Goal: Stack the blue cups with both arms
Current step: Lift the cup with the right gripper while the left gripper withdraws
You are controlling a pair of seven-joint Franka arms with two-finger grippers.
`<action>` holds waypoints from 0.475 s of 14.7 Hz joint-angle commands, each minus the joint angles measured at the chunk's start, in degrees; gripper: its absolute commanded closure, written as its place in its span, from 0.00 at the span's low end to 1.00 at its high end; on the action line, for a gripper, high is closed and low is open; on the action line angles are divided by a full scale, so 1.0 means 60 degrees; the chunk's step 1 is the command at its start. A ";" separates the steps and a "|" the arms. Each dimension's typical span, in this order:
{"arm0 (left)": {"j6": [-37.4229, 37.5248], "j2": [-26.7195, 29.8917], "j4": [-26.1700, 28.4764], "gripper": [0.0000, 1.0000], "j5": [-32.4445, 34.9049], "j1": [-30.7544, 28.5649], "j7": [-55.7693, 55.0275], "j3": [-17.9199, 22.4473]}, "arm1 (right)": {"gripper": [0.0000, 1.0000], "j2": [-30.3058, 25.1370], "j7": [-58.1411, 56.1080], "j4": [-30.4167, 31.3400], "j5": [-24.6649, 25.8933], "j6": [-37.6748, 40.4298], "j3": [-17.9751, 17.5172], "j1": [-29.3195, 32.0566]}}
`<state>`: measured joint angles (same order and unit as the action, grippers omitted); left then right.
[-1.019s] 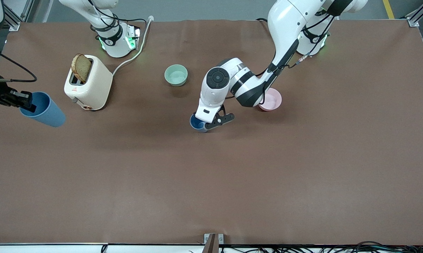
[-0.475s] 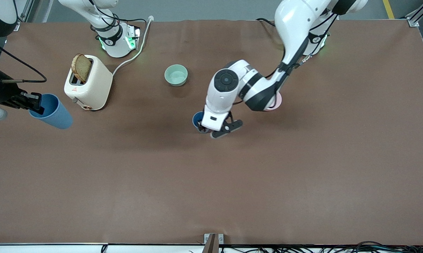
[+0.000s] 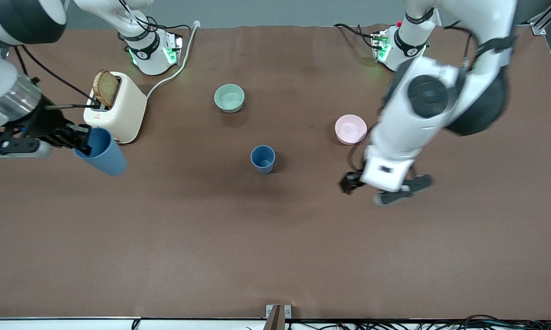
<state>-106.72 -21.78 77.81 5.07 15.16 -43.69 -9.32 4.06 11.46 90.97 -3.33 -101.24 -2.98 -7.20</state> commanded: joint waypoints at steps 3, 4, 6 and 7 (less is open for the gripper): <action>0.1508 0.1342 0.0259 0.00 0.0078 -0.1162 0.2529 -0.0102 | 0.99 0.0627 0.2216 0.0102 -0.0309 -0.1056 0.0073 -0.1492; 0.1744 0.1620 0.0288 0.00 0.0063 -0.1367 0.3086 -0.0088 | 0.99 0.0802 0.2526 0.0102 -0.0309 -0.1187 0.0073 -0.1844; 0.2154 0.2148 0.0318 0.00 0.0033 -0.1967 0.4228 -0.0146 | 0.99 0.1255 0.2777 0.0131 -0.0309 -0.1684 0.0073 -0.2576; 0.2273 0.2266 0.0332 0.00 -0.0024 -0.2042 0.4669 -0.0088 | 0.99 0.1461 0.2822 0.0146 -0.0309 -0.1890 0.0073 -0.2870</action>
<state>-94.71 -11.44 77.93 5.07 4.74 -20.71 -9.44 10.94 26.81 91.49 -4.71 -110.28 -3.16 -21.19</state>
